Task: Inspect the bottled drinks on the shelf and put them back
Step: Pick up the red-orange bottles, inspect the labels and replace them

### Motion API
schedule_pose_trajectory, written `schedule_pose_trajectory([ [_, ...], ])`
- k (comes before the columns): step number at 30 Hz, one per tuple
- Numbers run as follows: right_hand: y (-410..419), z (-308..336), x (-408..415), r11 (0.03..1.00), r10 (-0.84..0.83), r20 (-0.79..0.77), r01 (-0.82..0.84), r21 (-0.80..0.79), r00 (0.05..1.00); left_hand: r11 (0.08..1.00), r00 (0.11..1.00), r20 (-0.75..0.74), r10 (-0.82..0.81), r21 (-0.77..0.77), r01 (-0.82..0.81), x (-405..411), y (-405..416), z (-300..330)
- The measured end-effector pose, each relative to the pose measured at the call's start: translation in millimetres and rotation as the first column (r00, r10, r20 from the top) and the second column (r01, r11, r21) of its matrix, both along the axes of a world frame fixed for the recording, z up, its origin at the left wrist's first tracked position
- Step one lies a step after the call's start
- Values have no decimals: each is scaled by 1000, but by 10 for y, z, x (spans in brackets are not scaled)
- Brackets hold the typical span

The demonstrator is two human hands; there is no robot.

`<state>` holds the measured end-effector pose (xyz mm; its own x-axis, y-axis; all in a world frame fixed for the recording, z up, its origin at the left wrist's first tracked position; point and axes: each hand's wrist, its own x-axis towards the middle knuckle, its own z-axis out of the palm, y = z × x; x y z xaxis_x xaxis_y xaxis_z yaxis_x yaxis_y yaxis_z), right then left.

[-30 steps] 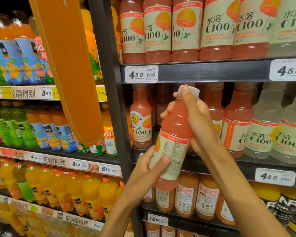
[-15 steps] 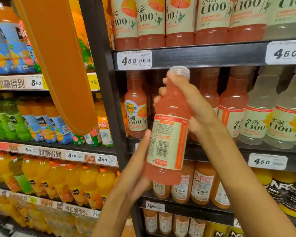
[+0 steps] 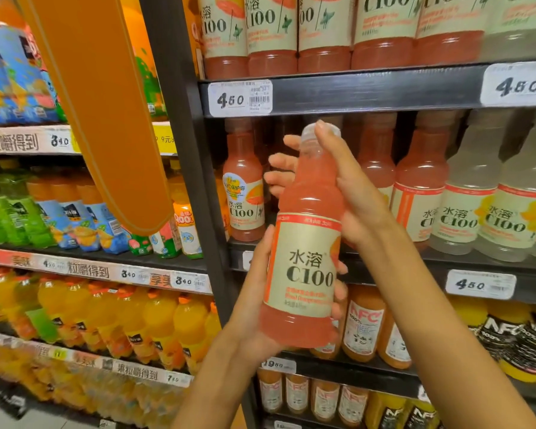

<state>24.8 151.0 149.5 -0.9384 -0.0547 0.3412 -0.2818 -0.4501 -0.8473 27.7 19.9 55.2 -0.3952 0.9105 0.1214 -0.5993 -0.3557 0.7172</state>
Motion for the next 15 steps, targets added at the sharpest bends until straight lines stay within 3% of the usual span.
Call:
schedule_pose_trajectory([
  [2,-15,-19,-25,999,-25,-15,24,-45,1000,1000,1000,-22,-15,-18,14,-15,-1,-72],
  [4,1,-34,-24,994,-108,-6,108,-35,994,991,988,-122,92,-87,-103,-77,-64,-120],
  [8,2,-64,-19,911,-402,-24,403,94,915,928,907,-285,310,-116,-354,-86,-152,-101],
  [10,-33,-75,-42,870,-469,-34,469,155,882,895,878,-309,366,-141,-423,-23,-100,-144],
  [13,-25,-59,-64,875,-431,-2,418,244,903,947,954,-97,283,-127,-294,38,-74,-122],
  [15,-7,-36,-58,939,-318,70,304,161,945,994,990,91,107,-42,-104,36,-123,-45],
])
